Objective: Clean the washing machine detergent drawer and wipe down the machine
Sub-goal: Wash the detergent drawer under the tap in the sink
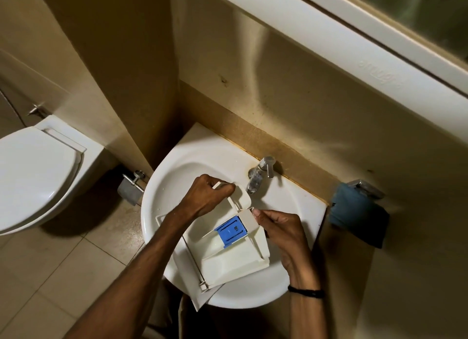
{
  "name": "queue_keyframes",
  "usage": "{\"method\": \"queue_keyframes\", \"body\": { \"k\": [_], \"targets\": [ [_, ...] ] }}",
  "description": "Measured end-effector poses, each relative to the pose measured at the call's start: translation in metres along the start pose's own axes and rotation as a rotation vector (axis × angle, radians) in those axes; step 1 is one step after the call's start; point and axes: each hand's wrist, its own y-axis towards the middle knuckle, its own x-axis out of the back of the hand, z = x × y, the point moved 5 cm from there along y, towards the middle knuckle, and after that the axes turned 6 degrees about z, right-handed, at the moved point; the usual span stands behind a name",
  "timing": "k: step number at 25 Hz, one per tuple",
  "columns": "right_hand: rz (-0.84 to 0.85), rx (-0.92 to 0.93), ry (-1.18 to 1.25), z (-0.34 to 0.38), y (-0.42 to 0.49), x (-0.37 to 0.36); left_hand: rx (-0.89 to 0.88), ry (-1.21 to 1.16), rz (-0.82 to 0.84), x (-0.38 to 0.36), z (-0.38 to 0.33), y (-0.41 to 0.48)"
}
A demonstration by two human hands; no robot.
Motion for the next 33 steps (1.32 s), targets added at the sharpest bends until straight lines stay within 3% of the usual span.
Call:
{"method": "queue_keyframes", "body": {
  "k": [3,6,7,10,12,15,17,19,22,24,27,30,33],
  "targets": [
    [-0.125,0.042,-0.100,0.002,-0.001,0.006,0.008,0.016,0.001,-0.003,-0.002,-0.002],
    [0.187,0.057,-0.123,0.002,-0.007,-0.012,-0.015,0.103,-0.012,-0.006,-0.012,-0.003],
    [0.214,0.038,-0.216,-0.003,-0.008,-0.016,-0.031,0.154,0.002,-0.009,-0.018,-0.005],
    [0.069,0.070,-0.300,-0.009,-0.010,-0.012,-0.027,0.237,0.083,-0.015,-0.036,-0.017],
    [-0.004,0.093,-0.203,-0.008,-0.014,-0.007,-0.048,0.210,0.061,-0.006,-0.046,-0.029],
    [-0.111,0.009,0.139,-0.022,-0.025,0.012,-0.105,0.124,-0.224,0.038,-0.041,-0.050],
    [-0.119,-0.107,0.322,-0.041,-0.029,0.025,0.000,0.007,-0.336,0.060,-0.023,-0.069],
    [-0.135,-0.238,0.443,-0.060,-0.032,0.032,0.223,-0.087,-0.247,0.060,0.003,-0.086],
    [-0.069,-0.403,0.607,-0.096,-0.024,0.022,0.441,-0.199,0.074,0.033,0.032,-0.116],
    [-0.041,-0.405,0.667,-0.115,-0.019,0.009,0.443,-0.213,0.177,0.016,0.034,-0.131],
    [-0.014,-0.410,0.725,-0.126,-0.020,-0.002,0.351,-0.008,0.151,0.008,0.031,-0.133],
    [0.216,-0.416,0.794,-0.115,-0.031,-0.009,0.336,0.097,0.150,0.026,0.021,-0.120],
    [0.178,-0.380,0.759,-0.119,-0.028,0.018,0.241,0.191,0.292,0.045,0.004,-0.096]
  ]
}}
